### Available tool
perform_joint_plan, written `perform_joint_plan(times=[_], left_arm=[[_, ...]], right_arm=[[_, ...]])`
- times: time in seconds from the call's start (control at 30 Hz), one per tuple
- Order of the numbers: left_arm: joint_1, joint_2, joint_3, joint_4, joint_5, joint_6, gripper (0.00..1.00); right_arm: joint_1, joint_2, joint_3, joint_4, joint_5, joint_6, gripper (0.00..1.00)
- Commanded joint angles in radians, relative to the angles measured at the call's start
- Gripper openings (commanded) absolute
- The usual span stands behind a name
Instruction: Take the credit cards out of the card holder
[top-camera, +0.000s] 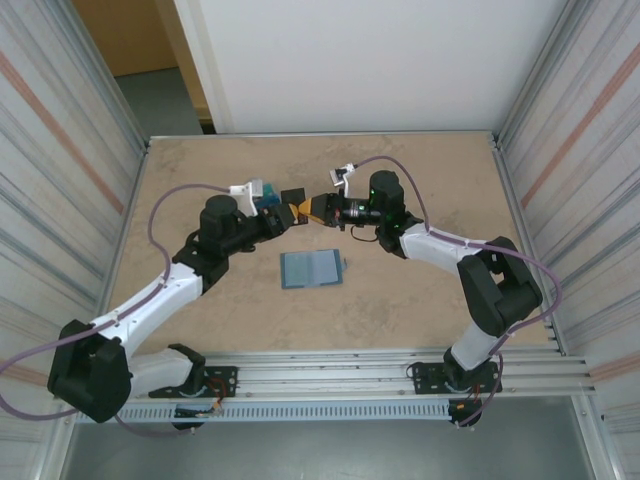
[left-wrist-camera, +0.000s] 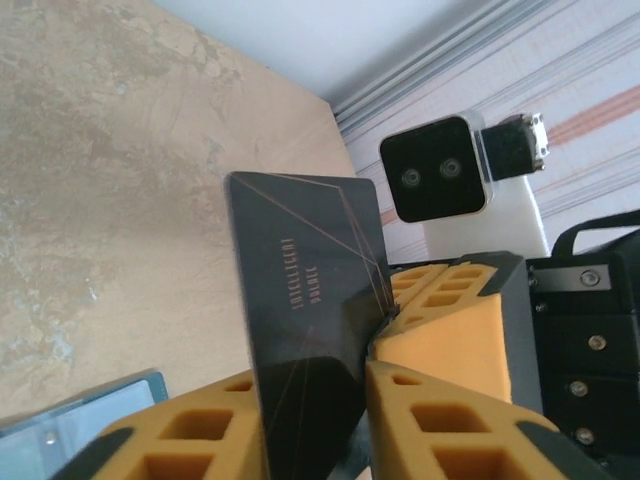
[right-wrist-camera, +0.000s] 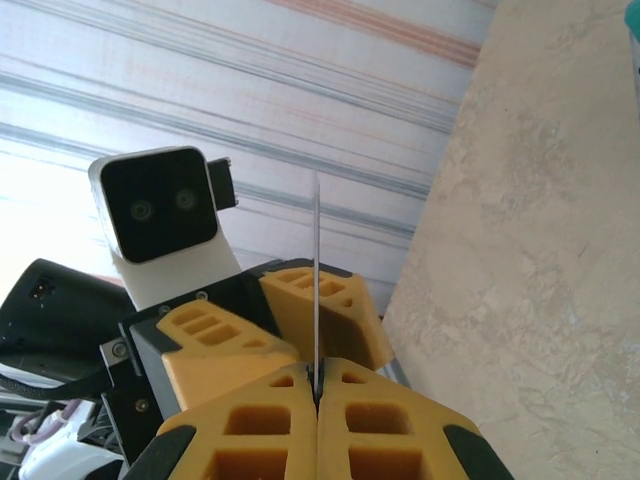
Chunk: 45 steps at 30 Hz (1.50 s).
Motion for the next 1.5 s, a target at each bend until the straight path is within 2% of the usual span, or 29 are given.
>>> perform_joint_plan(times=[0.0, 0.13, 0.2, 0.3, 0.4, 0.53, 0.63, 0.73, 0.83, 1.0, 1.17, 1.37, 1.47], left_arm=[[0.001, -0.002, 0.005, 0.039, 0.03, 0.012, 0.18], [0.002, 0.0, 0.035, -0.021, 0.031, 0.068, 0.0], [0.005, -0.006, 0.067, -0.093, 0.017, 0.128, 0.0], [0.014, -0.011, 0.134, -0.239, -0.009, 0.281, 0.0], [0.025, 0.015, 0.223, -0.403, -0.04, 0.468, 0.0], [0.057, 0.08, 0.327, -0.543, -0.056, 0.678, 0.0], [0.084, 0.123, 0.376, -0.584, -0.079, 0.806, 0.0], [0.123, 0.177, 0.423, -0.608, -0.051, 0.917, 0.0], [0.152, 0.25, 0.487, -0.657, -0.054, 1.048, 0.0], [0.162, 0.388, 0.594, -0.726, -0.102, 1.237, 0.0], [0.172, 0.516, 0.703, -0.816, -0.086, 1.372, 0.0], [0.195, 0.654, 0.825, -0.918, -0.122, 1.448, 0.0], [0.2, 0.682, 0.829, -0.928, -0.133, 1.488, 0.0]], right_arm=[[0.016, 0.007, 0.005, 0.05, -0.027, 0.023, 0.05], [0.015, 0.003, -0.002, 0.051, -0.025, 0.023, 0.1], [0.009, -0.003, -0.011, 0.05, -0.02, 0.023, 0.18], [-0.008, -0.022, -0.03, 0.026, -0.009, 0.012, 0.4], [-0.016, -0.058, -0.035, -0.079, 0.014, -0.071, 0.49], [-0.011, -0.134, 0.002, -0.377, 0.104, -0.254, 0.54], [-0.011, -0.191, 0.034, -0.588, 0.204, -0.361, 0.58], [-0.006, -0.221, 0.081, -0.795, 0.323, -0.447, 0.61], [0.007, -0.238, 0.113, -0.941, 0.431, -0.509, 0.64], [0.017, -0.233, 0.128, -1.049, 0.534, -0.517, 0.67], [0.057, -0.191, 0.179, -1.158, 0.634, -0.541, 0.67], [0.086, -0.165, 0.207, -1.185, 0.667, -0.544, 0.68], [0.087, -0.161, 0.207, -1.186, 0.673, -0.535, 0.69]])
